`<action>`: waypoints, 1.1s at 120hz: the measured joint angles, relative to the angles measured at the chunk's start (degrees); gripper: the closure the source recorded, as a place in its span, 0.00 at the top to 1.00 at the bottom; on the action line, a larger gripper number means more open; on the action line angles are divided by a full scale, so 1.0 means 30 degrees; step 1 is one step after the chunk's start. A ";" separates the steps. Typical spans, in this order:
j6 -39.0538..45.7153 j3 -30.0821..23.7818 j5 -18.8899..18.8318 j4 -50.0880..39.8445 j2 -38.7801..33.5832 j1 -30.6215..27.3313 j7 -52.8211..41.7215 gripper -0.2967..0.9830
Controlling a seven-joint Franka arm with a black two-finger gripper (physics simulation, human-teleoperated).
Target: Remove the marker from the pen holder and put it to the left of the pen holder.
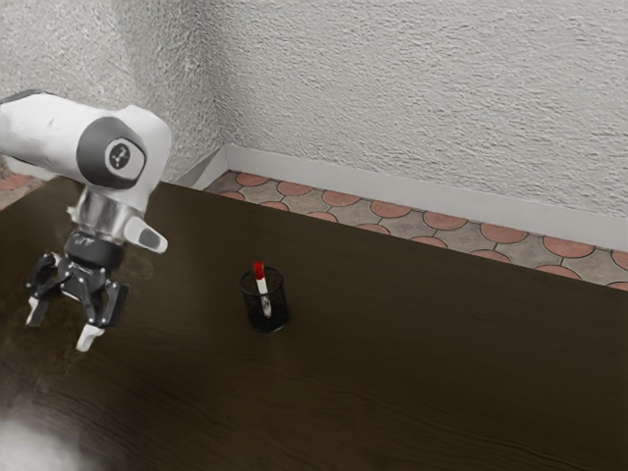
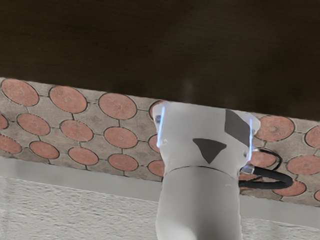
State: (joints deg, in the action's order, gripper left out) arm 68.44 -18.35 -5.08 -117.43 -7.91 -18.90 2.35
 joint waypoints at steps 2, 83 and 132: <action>0.0782 -0.0375 0.0080 0.1140 -0.0137 0.0293 -0.0050 0.77; 1.8432 0.0261 -0.2020 0.6526 1.0509 0.2544 0.2613 0.77; 2.0621 0.0347 -0.2209 0.2550 0.7927 0.2766 0.7074 0.77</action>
State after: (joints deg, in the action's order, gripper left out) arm 130.30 -17.31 -11.71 -109.78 15.88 -10.60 23.57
